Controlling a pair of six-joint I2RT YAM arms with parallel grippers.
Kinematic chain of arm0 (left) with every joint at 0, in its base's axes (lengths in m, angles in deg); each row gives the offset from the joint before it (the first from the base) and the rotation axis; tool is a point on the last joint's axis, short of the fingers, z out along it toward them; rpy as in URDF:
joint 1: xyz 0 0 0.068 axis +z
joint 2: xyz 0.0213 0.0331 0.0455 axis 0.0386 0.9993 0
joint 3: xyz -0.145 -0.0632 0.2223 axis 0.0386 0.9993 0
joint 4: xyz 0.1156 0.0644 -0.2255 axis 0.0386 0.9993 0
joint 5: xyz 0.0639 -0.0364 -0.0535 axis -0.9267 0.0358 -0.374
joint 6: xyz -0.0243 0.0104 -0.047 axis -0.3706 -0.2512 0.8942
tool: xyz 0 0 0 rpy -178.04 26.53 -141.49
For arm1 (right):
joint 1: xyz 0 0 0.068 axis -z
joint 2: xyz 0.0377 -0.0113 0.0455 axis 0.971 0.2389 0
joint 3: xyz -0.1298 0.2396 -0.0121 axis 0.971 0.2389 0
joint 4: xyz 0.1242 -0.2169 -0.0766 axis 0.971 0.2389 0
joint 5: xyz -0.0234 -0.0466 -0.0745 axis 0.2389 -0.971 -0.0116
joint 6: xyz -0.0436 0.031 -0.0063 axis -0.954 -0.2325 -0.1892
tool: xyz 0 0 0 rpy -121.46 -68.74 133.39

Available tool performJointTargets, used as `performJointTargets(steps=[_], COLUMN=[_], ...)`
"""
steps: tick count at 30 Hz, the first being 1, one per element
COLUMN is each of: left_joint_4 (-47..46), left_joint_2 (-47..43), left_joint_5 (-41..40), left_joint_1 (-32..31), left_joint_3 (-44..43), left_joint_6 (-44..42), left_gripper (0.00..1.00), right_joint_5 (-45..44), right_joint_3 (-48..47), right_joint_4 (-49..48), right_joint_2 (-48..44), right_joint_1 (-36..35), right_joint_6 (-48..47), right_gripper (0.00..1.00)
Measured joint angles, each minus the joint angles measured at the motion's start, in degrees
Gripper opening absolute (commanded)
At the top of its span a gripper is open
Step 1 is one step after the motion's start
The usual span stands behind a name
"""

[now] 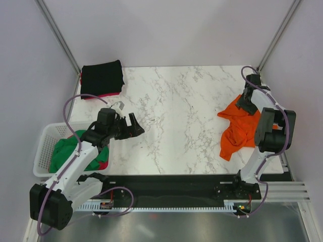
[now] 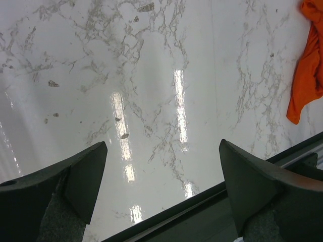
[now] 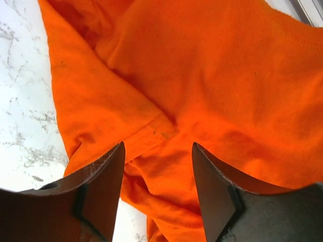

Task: Fold and stack the t-shirts
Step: Flatten the tshirt out

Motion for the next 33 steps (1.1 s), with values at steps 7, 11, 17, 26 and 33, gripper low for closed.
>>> performJointTargets(steps=[7, 11, 17, 26, 33], left_joint_4=[0.0, 0.0, 0.0, 0.04, 0.04], left_joint_2=[0.04, 0.2, 1.31, 1.77, 1.77], left_joint_5=[-0.07, -0.11, -0.09, -0.17, -0.37], left_joint_1=[-0.31, -0.31, -0.35, -0.35, -0.35], left_joint_3=[0.0, 0.0, 0.0, 0.0, 0.0], left_joint_6=[-0.13, -0.22, -0.55, -0.9, -1.22], left_gripper=[1.0, 1.0, 1.0, 1.0, 1.0], right_joint_5=[0.7, 1.49, 4.33, 8.55, 14.25], right_joint_3=[0.04, 0.48, 1.14, 1.92, 5.99], right_joint_4=[-2.75, -4.44, -6.47, -8.22, -8.96], right_joint_2=[2.99, 4.02, 4.87, 4.79, -1.33], right_joint_1=[1.7, 1.99, 2.03, 2.03, 0.5], right_joint_6=[-0.31, -0.02, 0.48, 0.7, 2.58], right_gripper=[0.52, 0.42, 0.24, 0.0, 0.0])
